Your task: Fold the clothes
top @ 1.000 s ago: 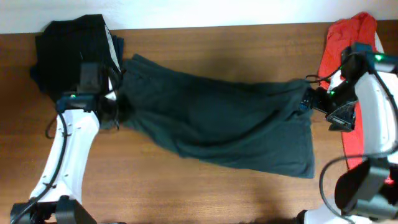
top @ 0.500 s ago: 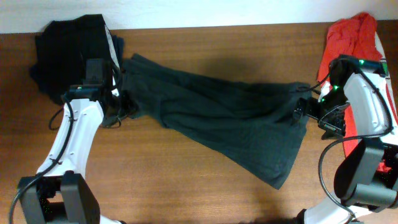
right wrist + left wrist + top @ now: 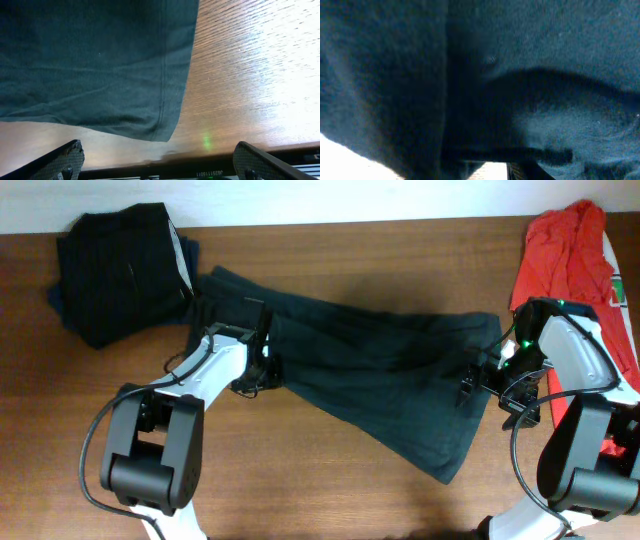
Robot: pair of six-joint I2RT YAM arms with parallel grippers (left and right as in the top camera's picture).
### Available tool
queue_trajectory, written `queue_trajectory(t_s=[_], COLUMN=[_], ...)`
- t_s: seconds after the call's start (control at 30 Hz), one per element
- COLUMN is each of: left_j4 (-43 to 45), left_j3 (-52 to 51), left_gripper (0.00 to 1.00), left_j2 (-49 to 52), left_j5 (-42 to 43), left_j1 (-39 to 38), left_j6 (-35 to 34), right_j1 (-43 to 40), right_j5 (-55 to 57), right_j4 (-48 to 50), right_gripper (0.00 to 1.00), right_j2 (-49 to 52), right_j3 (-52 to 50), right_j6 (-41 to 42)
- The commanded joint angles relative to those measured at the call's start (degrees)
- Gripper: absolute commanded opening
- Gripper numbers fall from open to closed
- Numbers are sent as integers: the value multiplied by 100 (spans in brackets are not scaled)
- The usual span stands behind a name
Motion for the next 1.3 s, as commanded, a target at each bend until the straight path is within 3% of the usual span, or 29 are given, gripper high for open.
queue_trajectory(t_s=[0.0, 0.03, 0.07, 0.1, 0.2, 0.37, 0.47, 0.5, 0.53, 0.6, 0.63, 0.73, 0.8, 0.87, 0.93, 0.97, 1.27], left_j4=[184, 264, 275, 258, -472, -4076, -5047, -4988, -4968, -4828, -4750, -4605, -4452, -4382, -4382, -4415, -4369], left_j3=[-35, -35, -33, -33, 343, 2345, 2304, 2304, 2304, 2223, 2149, 2107, 2107, 2107, 2107, 2107, 2107], left_gripper=[34, 34, 5, 1, 1, 1, 1, 15, 49, 93, 99, 99, 99, 99, 99, 99, 99], left_j2=[184, 184, 184, 184, 74, -645, -643, -643, -643, -643, -643, -643, -643, -643, -643, -643, -643], left_j5=[-444, -446, -446, -448, -551, -553, -817, -761, -616, -566, -573, -881, -876, -874, -876, -876, -874], left_j1=[13, 13, 15, 13, 13, 9, -61, -114, -173, -396, -514, -581, -409, -398, -396, -396, -396], left_j6=[22, 24, 26, 26, 26, -227, -232, -232, -227, -210, -208, -212, -212, -212, -212, -210, -212], right_j1=[37, 37, 37, 37, 37, 37, 37, 37, 37, 37, 37, 52, 522, 951, 1528, 1725, 1961], right_j5=[-39, -39, -37, -39, -39, -39, -39, -42, -48, -127, -146, -258, -258, -474, -706, -621, -223], right_j4=[24, 11, 4, 2, 2, 4, 7, 0, -31, -118, -223, -498, -153, 409, 1169, 1408, 2433], right_gripper=[99, 99, 99, 99, 99, 99, 99, 99, 99, 99, 99, 99, 99, 99, 51, 4, 4], right_j2=[0, -2, -2, -2, -2, 0, -2, -2, 0, -2, -7, -424, -1401, -1539, -1451, -1410, -868], right_j3=[-33, -33, -33, -33, -33, -33, -33, -33, -33, -33, -33, -76, -743, -1276, -1816, -1895, -1928], right_j6=[0, 0, 0, 0, -2, 0, 0, -2, -2, -2, -2, -4, 0, 114, 660, 938, 1657])
